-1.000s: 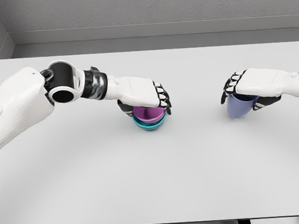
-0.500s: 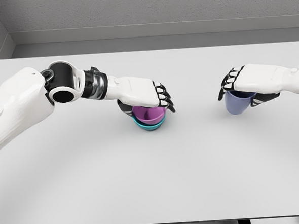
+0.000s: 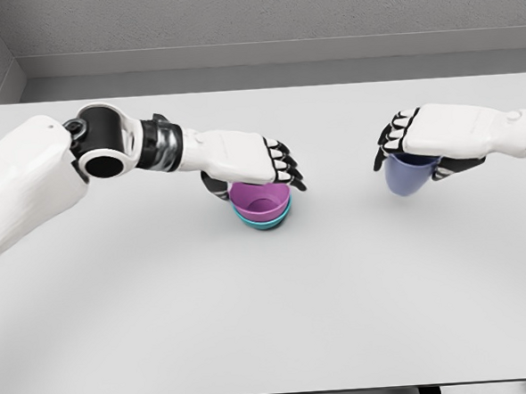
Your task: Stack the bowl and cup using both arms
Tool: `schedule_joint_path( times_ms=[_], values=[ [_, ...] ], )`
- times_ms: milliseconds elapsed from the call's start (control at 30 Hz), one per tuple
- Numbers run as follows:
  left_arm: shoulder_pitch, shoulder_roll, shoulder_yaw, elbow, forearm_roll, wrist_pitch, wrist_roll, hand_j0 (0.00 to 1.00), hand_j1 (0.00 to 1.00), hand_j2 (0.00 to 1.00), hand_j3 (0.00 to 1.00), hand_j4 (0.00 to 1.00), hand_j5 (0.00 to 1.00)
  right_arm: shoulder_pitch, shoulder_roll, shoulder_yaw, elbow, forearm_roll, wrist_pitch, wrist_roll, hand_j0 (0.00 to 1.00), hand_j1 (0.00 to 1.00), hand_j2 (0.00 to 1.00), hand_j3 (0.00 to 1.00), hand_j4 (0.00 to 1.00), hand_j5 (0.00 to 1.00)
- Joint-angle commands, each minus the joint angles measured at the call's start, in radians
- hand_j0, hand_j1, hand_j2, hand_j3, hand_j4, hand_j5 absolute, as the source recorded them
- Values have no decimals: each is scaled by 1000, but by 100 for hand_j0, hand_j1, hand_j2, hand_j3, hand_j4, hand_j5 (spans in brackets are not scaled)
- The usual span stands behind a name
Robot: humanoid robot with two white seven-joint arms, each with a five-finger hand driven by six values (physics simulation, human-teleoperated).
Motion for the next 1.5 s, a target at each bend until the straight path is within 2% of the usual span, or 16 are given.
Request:
schedule_joint_path(
  times_ms=[0, 200, 267, 367, 467, 533, 633, 667, 700, 800, 867, 1033, 1200, 1300, 1400, 1467],
  values=[
    [0, 7, 2, -1, 5, 2, 1, 100, 100, 100, 100, 100, 100, 0, -4, -2, 0, -5, 2, 0, 66, 66, 66, 66, 66, 66],
    [0, 99, 28, -47, 14, 2, 1, 100, 100, 100, 100, 100, 100, -14, -19, -4, -3, -21, 1, 0, 66, 66, 66, 66, 66, 66],
    [2, 123, 83, -83, 22, 2, 4, 100, 100, 100, 100, 100, 100, -15, -22, -7, -4, -22, -1, 0, 67, 67, 67, 67, 67, 67],
    [11, 251, 140, -175, 109, 2, 4, 100, 100, 100, 100, 100, 100, -28, -21, -7, -18, -28, -1, 0, 67, 67, 67, 67, 67, 67],
    [57, 352, 221, -187, 122, 2, 5, 100, 100, 100, 100, 100, 100, -34, -19, -7, -18, -28, -1, 0, 67, 67, 67, 67, 67, 67],
    [179, 424, 399, -161, 145, 2, 5, 100, 100, 100, 100, 100, 100, -34, -15, -7, -21, -28, -1, 0, 67, 67, 67, 67, 67, 67],
    [492, 420, 800, -117, 212, 2, 5, 100, 100, 100, 100, 100, 100, -35, -8, -7, -26, -28, 1, -2, 67, 67, 67, 67, 67, 67],
    [541, 389, 885, -67, 226, 2, 5, 100, 100, 100, 100, 100, 100, -35, -8, -7, -26, -28, 1, 0, 67, 67, 67, 67, 67, 67],
    [549, 355, 934, -37, 227, 2, 7, 100, 100, 100, 100, 100, 100, -35, -7, -7, -32, -28, 1, -2, 67, 67, 67, 67, 67, 67],
    [561, 312, 956, -12, 229, 2, 7, 100, 100, 100, 100, 100, 100, -44, -7, -7, -38, -28, 1, -2, 67, 67, 67, 67, 67, 67],
    [661, 260, 1062, -15, 221, 2, 7, 100, 100, 100, 100, 100, 100, -46, -7, -7, -40, -28, -1, 0, 67, 67, 67, 67, 67, 67],
    [738, 108, 1069, -17, 195, 2, 1, 100, 100, 100, 100, 100, 100, -67, -7, -7, -40, -45, -2, -2, 67, 67, 67, 67, 67, 67],
    [750, 70, 1100, -15, 201, 2, -2, 100, 100, 100, 100, 100, 100, -74, -1, -7, -54, -48, -2, -2, 67, 67, 67, 67, 67, 67],
    [795, 70, 1172, -14, 201, 2, -2, 100, 100, 100, 100, 100, 100, -81, 15, -7, -61, -48, -2, 0, 67, 67, 67, 67, 67, 67],
    [804, 70, 1181, 9, 206, 2, -2, 100, 100, 100, 100, 100, 100, -89, 30, -7, -69, -48, -2, 0, 67, 67, 67, 67, 67, 67],
    [819, 48, 1227, 13, 207, 2, -2, 100, 100, 100, 100, 100, 100, -94, 33, -7, -70, -48, -2, 0, 67, 67, 67, 67, 67, 67]
  ],
)
